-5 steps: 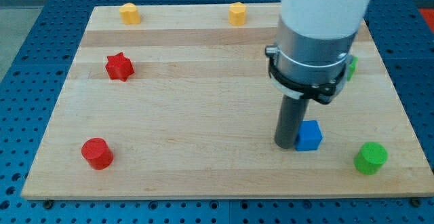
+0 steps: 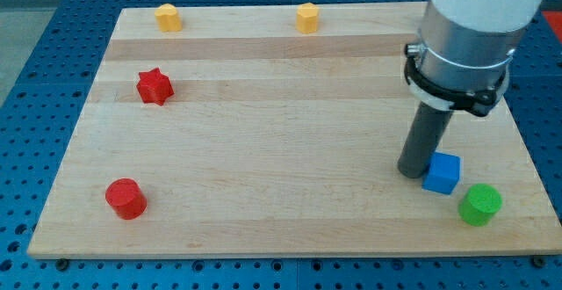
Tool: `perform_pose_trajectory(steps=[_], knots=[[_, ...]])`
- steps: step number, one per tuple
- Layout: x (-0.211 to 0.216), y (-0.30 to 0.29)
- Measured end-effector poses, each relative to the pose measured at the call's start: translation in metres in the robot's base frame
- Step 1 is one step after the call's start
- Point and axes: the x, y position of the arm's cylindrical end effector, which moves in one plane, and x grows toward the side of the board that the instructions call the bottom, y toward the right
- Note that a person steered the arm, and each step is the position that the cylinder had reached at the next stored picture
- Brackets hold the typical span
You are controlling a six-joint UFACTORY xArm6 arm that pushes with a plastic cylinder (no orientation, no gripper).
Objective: Slide the green star towards center
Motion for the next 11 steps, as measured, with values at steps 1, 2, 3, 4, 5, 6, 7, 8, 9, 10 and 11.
perform_pose_trajectory(steps=[1,2,3,4,5,6,7,8,9,10,11], knots=[[0.0,0.008],[-0.004,-0.005],[0.001,-0.022],[0.014,-0.02],[0.017,-0.015],[0.016,-0.007],[0.016,0.011],[0.016,0.025],[0.014,0.025],[0.013,0.025],[0.0,-0.007]])
